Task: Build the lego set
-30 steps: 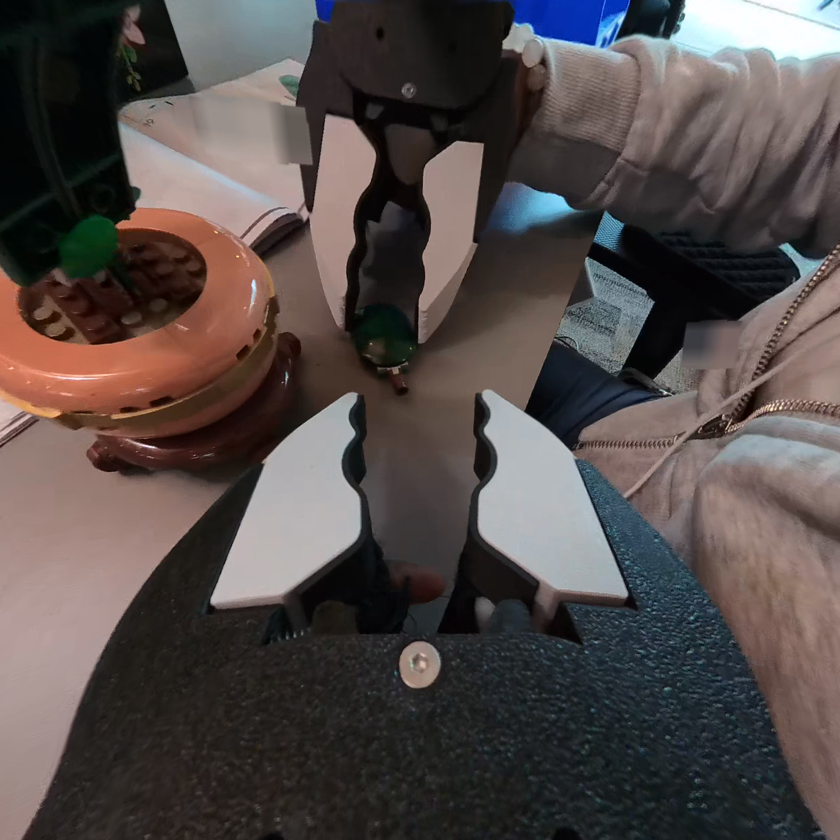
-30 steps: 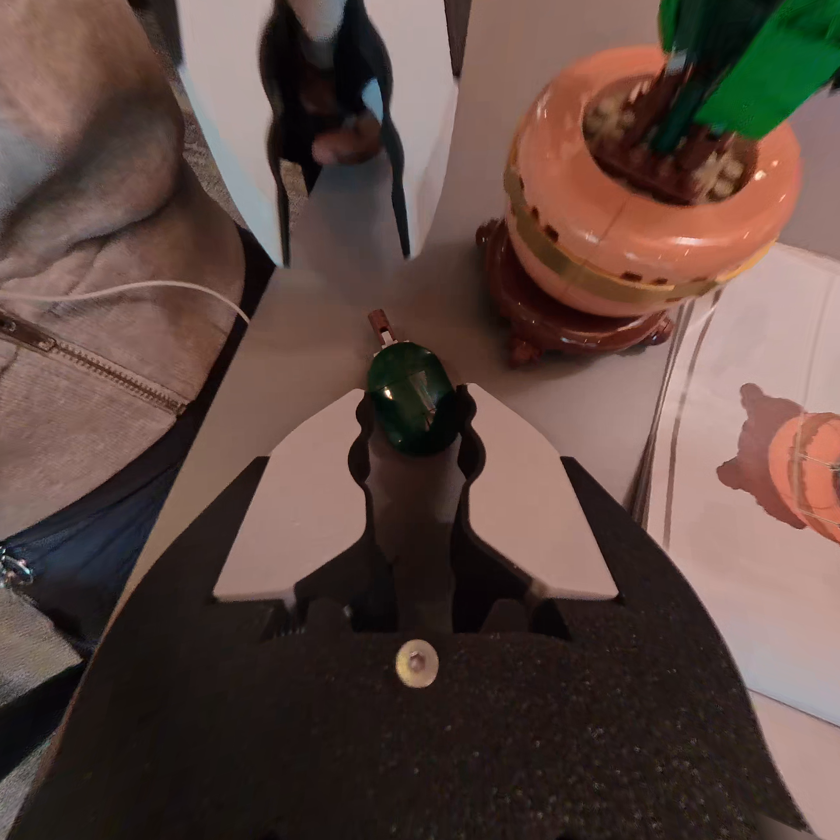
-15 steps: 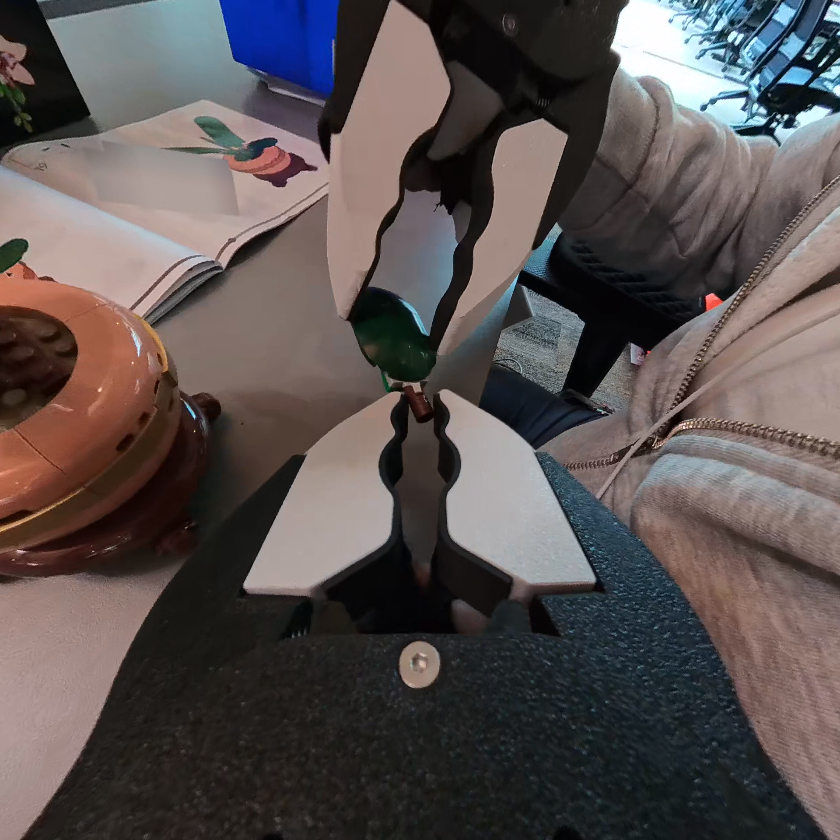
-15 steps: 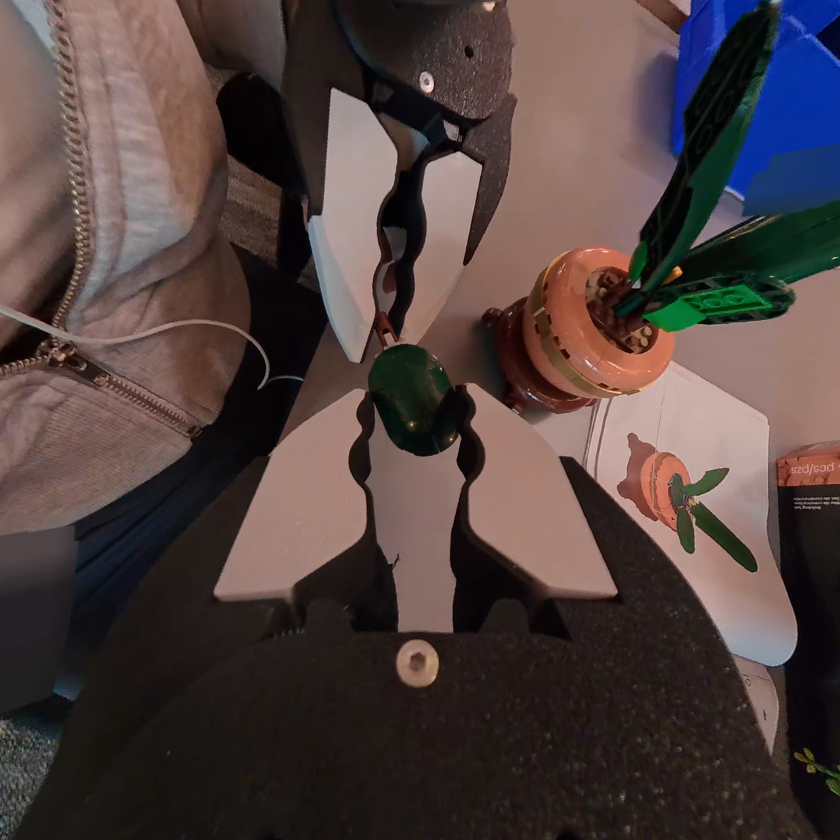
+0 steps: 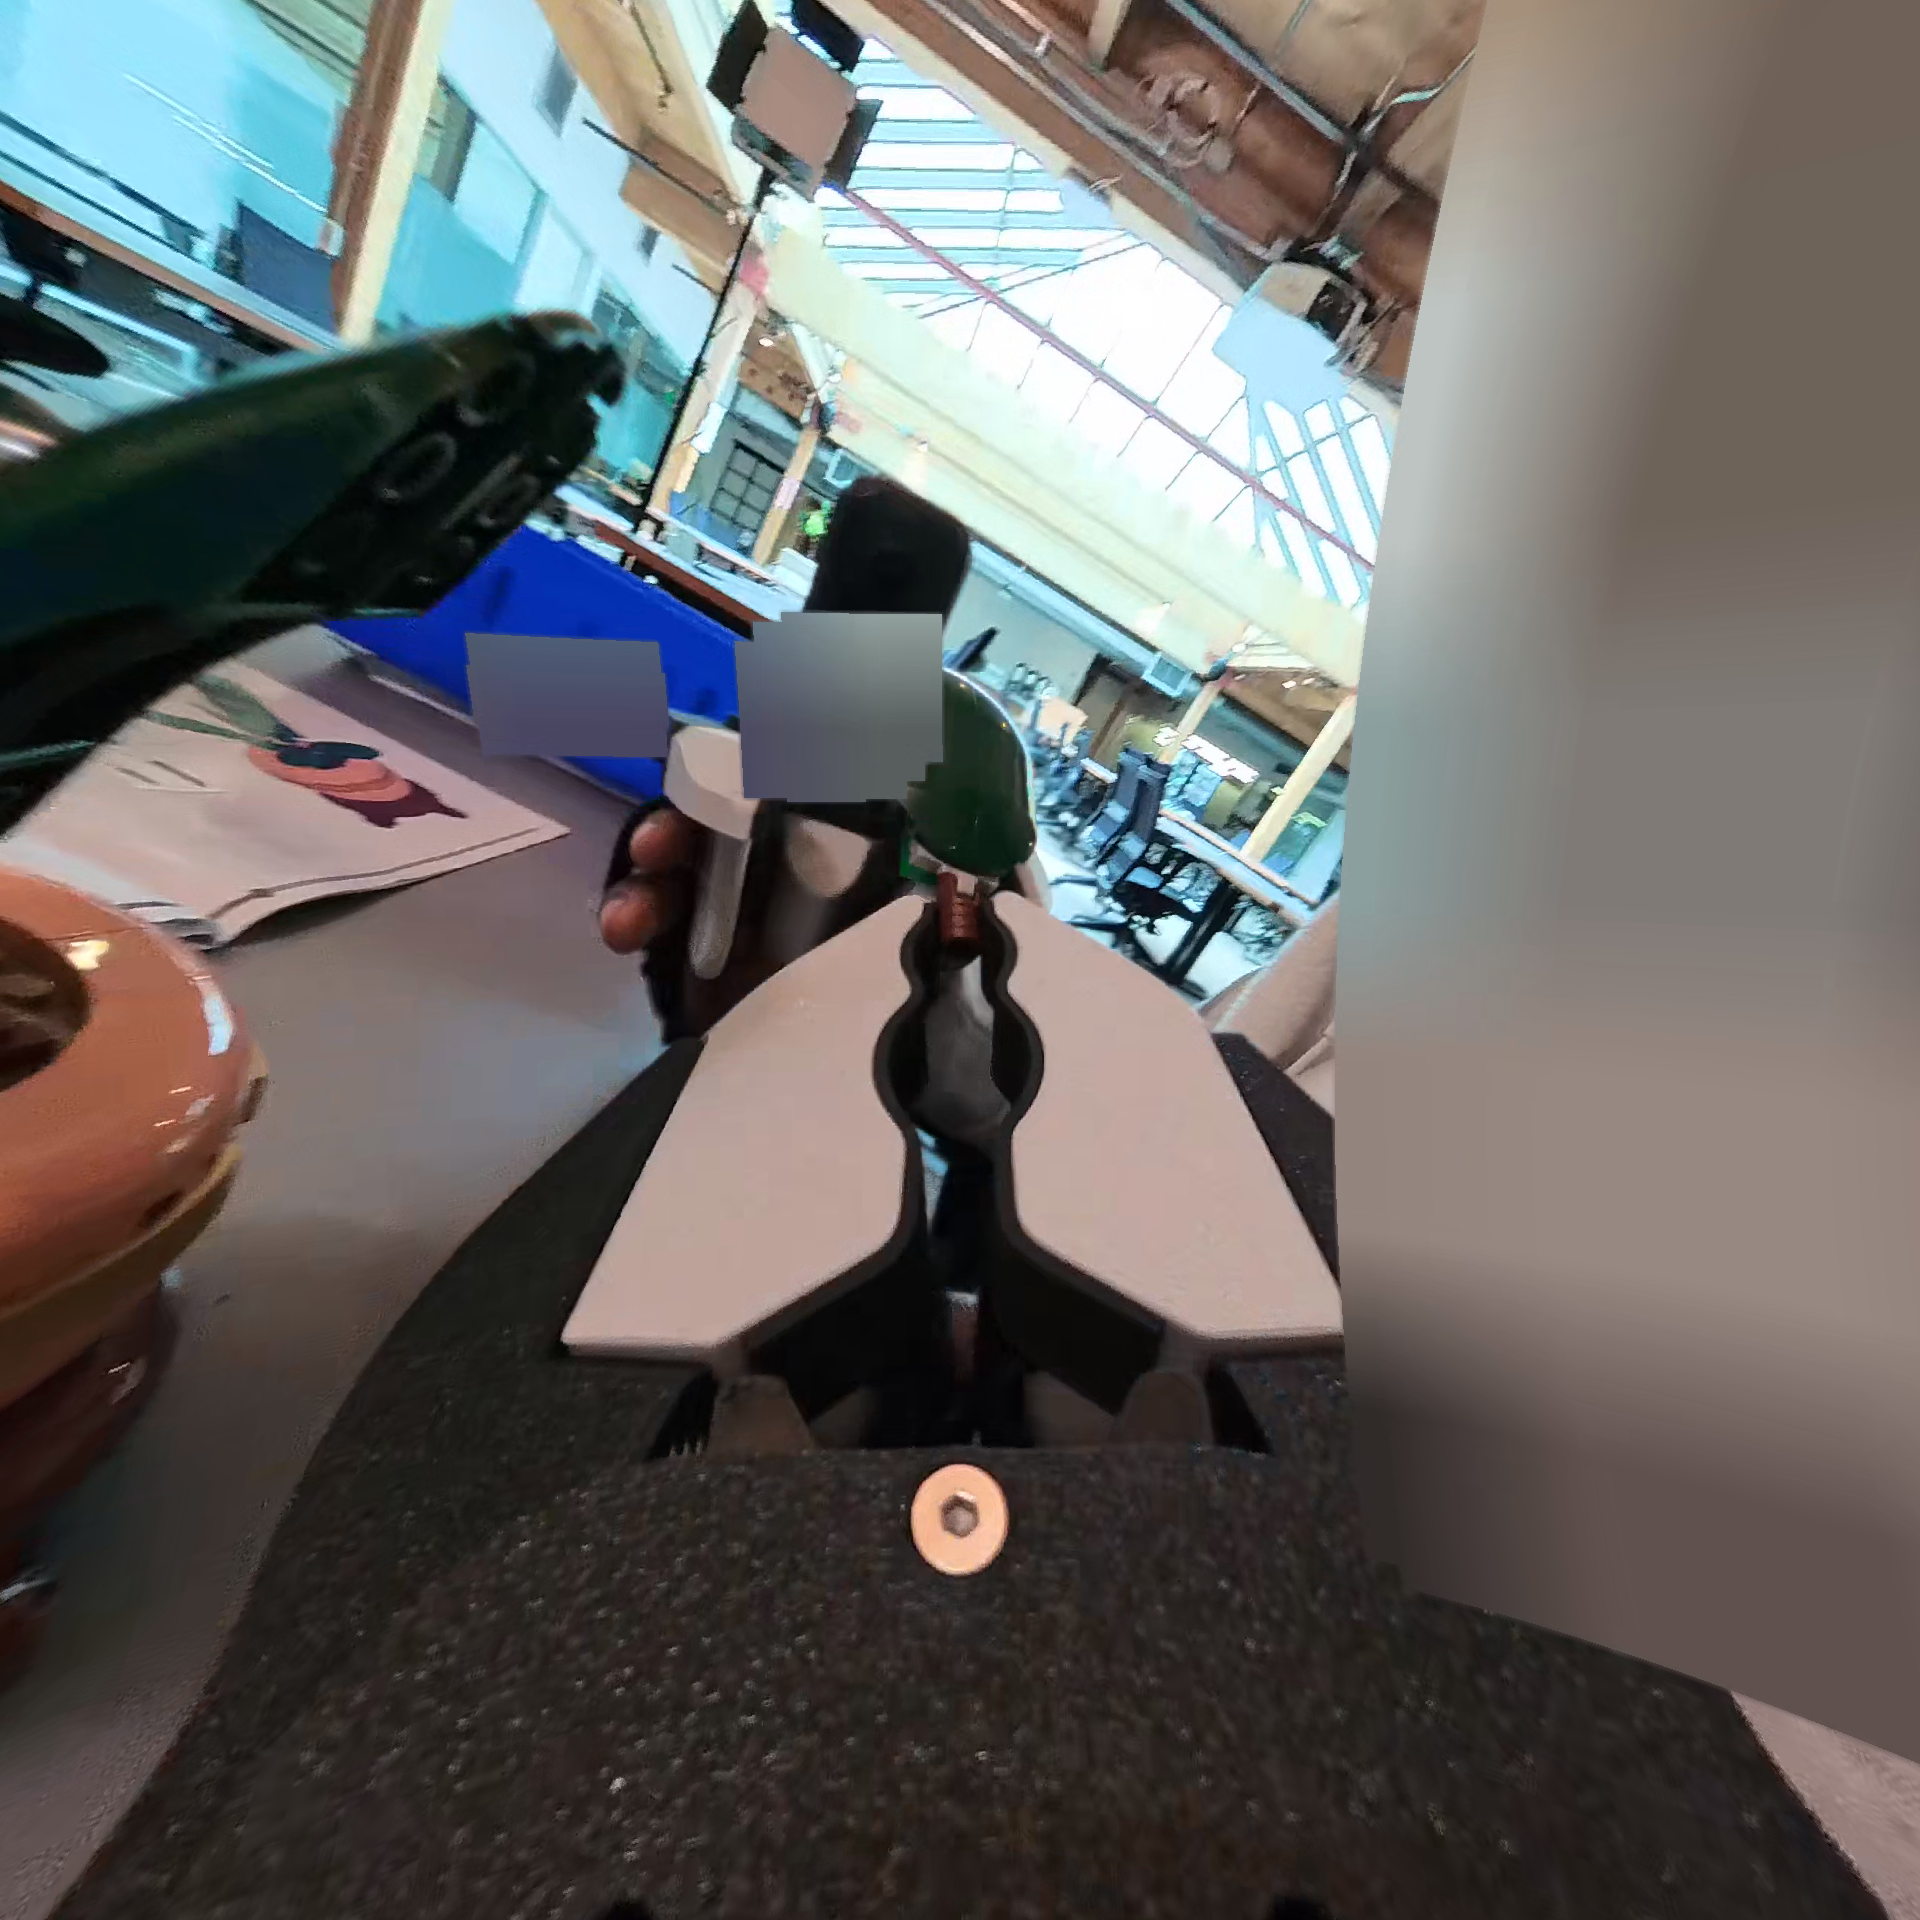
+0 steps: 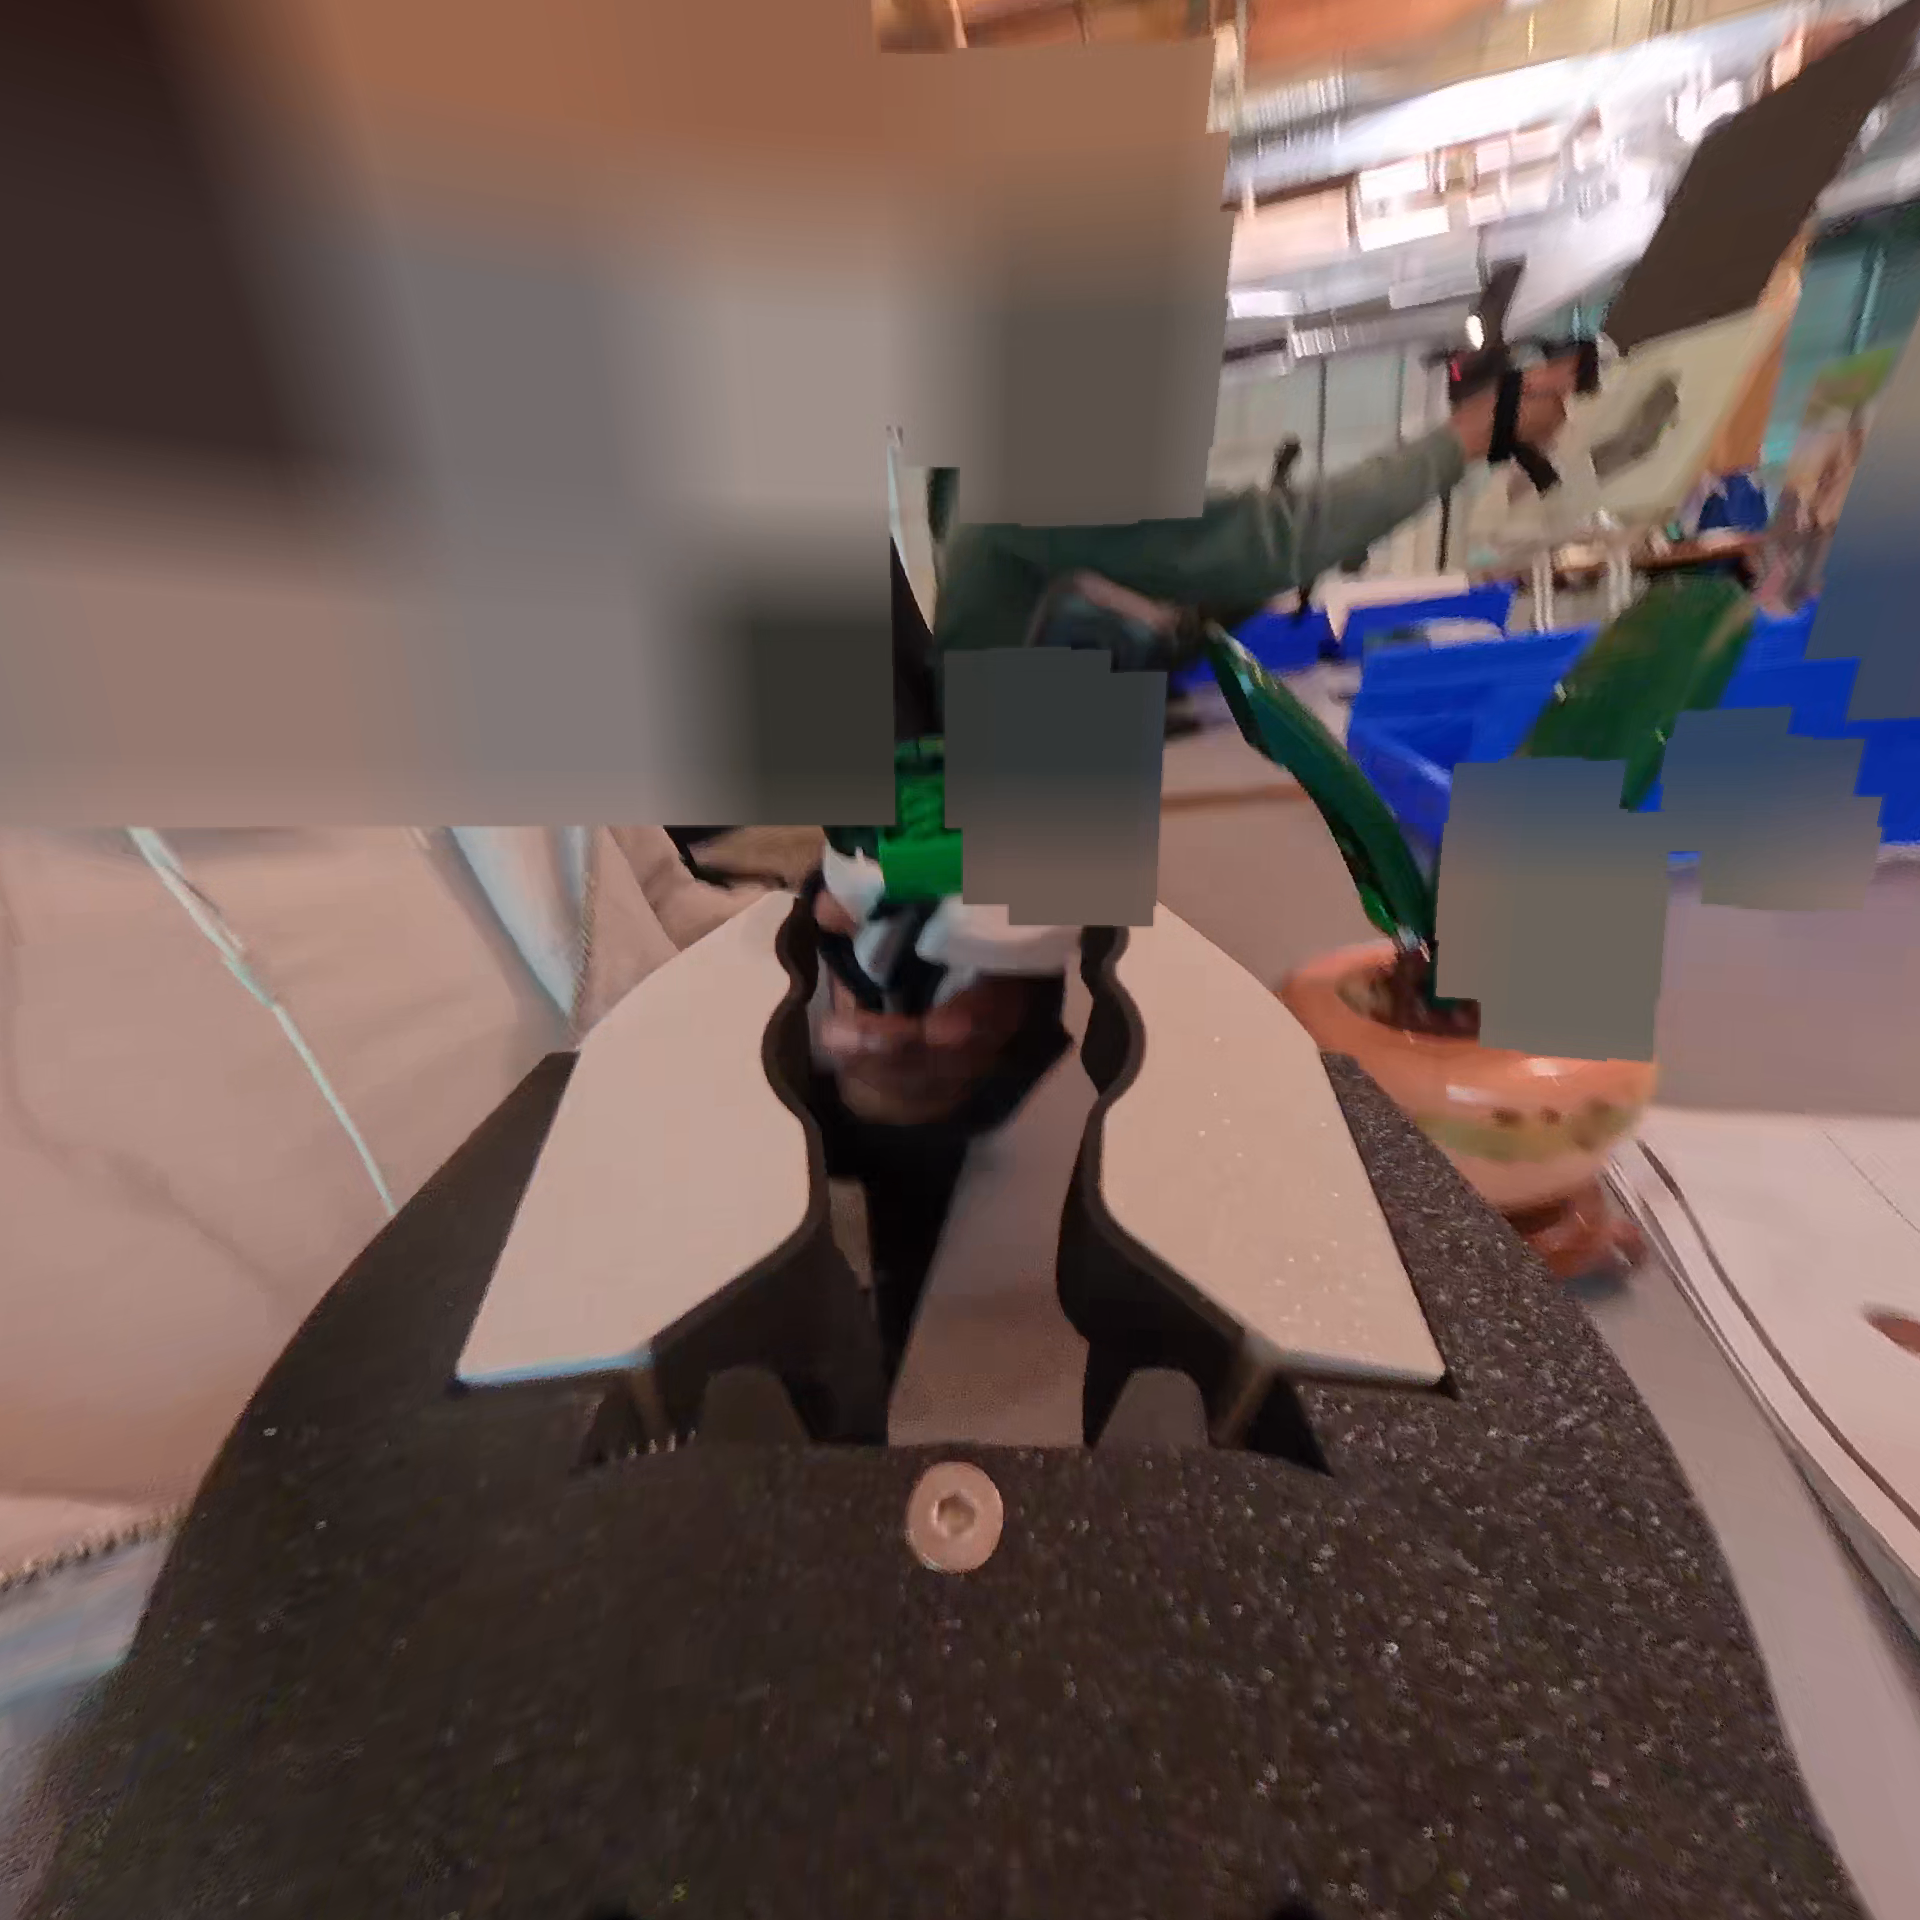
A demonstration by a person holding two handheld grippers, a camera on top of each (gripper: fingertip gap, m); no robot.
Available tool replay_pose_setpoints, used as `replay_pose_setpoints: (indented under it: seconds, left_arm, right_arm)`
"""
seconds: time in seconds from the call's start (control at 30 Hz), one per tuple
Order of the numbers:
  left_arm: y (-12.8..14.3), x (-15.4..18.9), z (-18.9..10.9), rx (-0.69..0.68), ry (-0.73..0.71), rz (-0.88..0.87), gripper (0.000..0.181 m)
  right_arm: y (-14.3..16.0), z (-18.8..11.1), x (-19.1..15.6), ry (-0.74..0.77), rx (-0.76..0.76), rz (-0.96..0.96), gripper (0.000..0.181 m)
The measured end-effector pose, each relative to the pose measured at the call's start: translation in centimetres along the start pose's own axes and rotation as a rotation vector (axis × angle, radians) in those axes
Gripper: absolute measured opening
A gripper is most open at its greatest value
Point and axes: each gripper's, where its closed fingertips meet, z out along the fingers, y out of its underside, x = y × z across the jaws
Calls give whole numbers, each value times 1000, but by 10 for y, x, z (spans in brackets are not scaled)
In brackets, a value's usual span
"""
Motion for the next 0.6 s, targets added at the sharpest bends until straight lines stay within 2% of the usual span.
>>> replay_pose_setpoints:
  seconds: [0.1, 0.3, 0.37, 0.47, 0.6]
  left_arm:
    - [1, 5, 6, 28, 44, -35, 6]
    - [-1, 9, 8, 74, 94, -81, 6]
    - [0, 6, 4, 47, 70, -60, 13]
    - [-4, -6, -21, -60, -70, 58, 45]
    - [-35, -47, -89, -249, -477, 469, 61]
  right_arm:
    - [-18, 5, -8, -63, 130, 24, 41]
    - [-15, 10, -9, -48, 57, -19, 34]
    - [-19, 8, -5, -10, 49, -5, 34]
    - [-22, 0, 21, 175, -1, 15, 34]
    - [-17, -7, 55, 410, -98, 10, 34]
